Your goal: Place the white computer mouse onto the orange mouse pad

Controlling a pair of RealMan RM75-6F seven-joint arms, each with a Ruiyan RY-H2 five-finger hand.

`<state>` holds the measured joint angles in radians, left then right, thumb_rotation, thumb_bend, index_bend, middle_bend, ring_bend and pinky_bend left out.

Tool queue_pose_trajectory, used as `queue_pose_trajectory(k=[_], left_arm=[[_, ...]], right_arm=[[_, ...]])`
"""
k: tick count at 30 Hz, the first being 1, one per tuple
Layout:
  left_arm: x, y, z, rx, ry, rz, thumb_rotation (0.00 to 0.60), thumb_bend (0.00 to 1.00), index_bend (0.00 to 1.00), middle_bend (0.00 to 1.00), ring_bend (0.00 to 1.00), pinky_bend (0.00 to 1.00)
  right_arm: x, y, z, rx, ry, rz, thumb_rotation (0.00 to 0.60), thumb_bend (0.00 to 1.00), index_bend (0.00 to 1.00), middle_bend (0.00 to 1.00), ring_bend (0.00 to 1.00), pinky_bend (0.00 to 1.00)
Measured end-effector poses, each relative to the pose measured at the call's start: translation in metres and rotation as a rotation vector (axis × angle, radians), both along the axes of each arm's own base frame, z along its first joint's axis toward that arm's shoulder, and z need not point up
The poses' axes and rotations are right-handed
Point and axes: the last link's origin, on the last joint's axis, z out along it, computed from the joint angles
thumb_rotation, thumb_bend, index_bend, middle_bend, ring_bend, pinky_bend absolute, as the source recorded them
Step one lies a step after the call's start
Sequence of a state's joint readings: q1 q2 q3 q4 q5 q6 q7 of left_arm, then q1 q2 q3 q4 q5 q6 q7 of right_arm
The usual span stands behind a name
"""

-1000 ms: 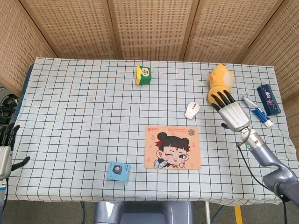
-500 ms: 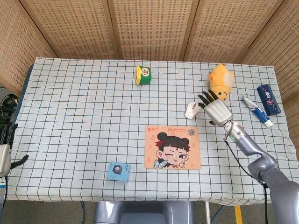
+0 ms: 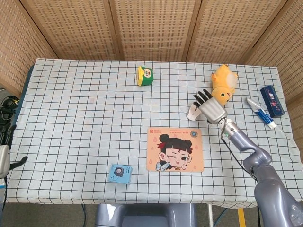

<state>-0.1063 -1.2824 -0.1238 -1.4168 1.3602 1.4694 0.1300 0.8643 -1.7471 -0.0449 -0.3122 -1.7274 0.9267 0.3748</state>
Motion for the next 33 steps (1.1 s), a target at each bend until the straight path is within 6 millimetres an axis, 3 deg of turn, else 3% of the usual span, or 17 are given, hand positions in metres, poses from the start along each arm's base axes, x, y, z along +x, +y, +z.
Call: queue_pose_trajectory(k=[12, 33], left_arm=[[-0.001, 0.002, -0.001, 0.006, 0.013, 0.009, 0.600, 0.00, 0.00, 0.00, 0.00, 0.00], [-0.007, 0.007, -0.006, -0.012, 0.025, 0.039, 0.600, 0.00, 0.00, 0.00, 0.00, 0.00]], right_arm=[[-0.003, -0.002, -0.010, 0.034, 0.043, -0.015, 0.600, 0.21, 0.31, 0.17, 0.06, 0.11], [0.012, -0.011, -0.027, 0.033, 0.074, -0.021, 0.600, 0.21, 0.32, 0.19, 0.06, 0.11]])
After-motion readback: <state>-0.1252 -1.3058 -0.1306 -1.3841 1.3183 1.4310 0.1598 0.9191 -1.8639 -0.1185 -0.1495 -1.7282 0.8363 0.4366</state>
